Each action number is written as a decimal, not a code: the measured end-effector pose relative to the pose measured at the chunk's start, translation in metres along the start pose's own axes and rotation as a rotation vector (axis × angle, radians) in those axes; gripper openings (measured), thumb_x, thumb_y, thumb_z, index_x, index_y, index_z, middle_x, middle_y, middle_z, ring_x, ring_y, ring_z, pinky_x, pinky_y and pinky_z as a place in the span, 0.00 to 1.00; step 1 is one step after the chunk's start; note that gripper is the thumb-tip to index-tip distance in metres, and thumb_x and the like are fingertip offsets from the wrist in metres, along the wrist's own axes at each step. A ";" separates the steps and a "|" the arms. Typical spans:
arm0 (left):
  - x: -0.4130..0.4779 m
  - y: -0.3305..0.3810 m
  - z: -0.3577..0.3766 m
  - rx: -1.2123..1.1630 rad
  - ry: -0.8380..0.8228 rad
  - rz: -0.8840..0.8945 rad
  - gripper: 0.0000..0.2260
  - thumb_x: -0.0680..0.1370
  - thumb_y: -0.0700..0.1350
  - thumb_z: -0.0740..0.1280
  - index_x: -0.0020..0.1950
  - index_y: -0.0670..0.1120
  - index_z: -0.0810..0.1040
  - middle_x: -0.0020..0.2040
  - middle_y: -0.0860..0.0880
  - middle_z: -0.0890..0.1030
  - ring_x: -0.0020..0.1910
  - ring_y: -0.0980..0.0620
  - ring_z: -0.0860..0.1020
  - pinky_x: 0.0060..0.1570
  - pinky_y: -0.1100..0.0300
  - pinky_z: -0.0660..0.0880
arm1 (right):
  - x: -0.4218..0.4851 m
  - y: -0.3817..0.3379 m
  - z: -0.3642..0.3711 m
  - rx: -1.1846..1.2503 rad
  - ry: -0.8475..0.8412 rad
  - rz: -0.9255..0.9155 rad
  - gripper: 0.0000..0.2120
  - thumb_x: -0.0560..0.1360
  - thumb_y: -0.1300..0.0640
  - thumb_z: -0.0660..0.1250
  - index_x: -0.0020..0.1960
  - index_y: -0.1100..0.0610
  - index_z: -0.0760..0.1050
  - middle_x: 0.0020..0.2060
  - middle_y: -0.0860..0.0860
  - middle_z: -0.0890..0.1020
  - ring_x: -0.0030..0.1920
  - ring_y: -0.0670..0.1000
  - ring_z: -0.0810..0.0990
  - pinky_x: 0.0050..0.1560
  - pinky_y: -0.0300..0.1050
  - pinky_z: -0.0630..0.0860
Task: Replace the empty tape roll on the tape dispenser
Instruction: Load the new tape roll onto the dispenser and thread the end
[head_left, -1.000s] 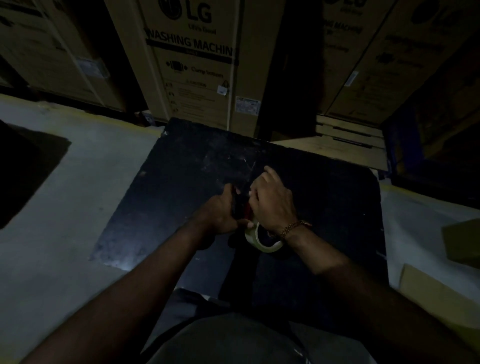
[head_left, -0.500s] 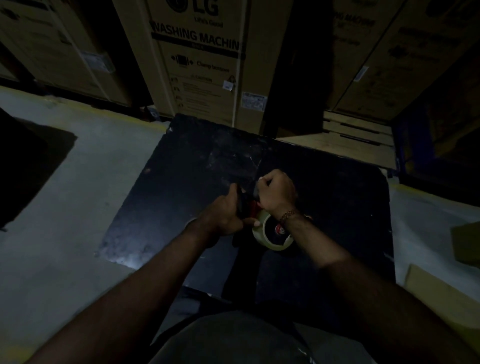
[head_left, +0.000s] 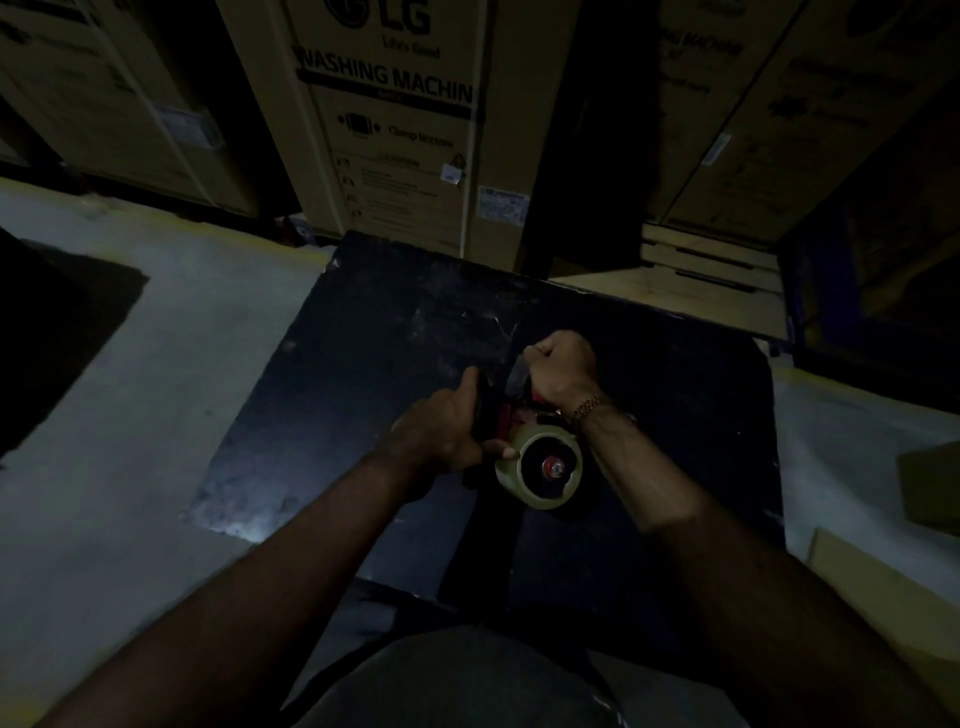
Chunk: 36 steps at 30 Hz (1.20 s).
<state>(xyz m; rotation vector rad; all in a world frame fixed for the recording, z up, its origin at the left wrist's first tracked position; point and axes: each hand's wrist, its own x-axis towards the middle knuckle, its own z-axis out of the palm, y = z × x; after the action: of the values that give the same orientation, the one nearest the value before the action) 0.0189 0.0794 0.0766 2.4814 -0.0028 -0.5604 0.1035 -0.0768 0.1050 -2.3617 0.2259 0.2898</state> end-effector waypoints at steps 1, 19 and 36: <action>-0.001 0.001 0.000 0.021 -0.007 0.002 0.42 0.64 0.72 0.74 0.66 0.55 0.58 0.56 0.46 0.80 0.55 0.42 0.81 0.50 0.48 0.78 | 0.000 0.000 -0.002 -0.001 0.006 -0.023 0.15 0.78 0.61 0.66 0.39 0.71 0.82 0.32 0.59 0.80 0.32 0.51 0.77 0.36 0.47 0.77; -0.013 0.009 -0.003 0.148 0.048 0.061 0.41 0.72 0.68 0.71 0.75 0.51 0.56 0.60 0.42 0.81 0.58 0.39 0.81 0.51 0.50 0.74 | 0.015 0.015 0.003 0.455 0.197 0.303 0.16 0.75 0.65 0.64 0.29 0.60 0.74 0.28 0.51 0.76 0.31 0.50 0.76 0.32 0.40 0.72; -0.015 0.007 0.005 0.126 0.076 0.130 0.39 0.72 0.71 0.69 0.75 0.56 0.59 0.54 0.47 0.84 0.54 0.42 0.83 0.48 0.51 0.75 | 0.014 0.023 -0.011 0.880 0.121 0.513 0.06 0.78 0.65 0.62 0.45 0.61 0.76 0.40 0.54 0.80 0.36 0.49 0.80 0.47 0.50 0.81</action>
<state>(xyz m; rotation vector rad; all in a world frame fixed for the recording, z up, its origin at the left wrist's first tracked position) 0.0039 0.0726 0.0822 2.6002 -0.1737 -0.4224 0.1124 -0.1015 0.0939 -1.4213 0.8344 0.2209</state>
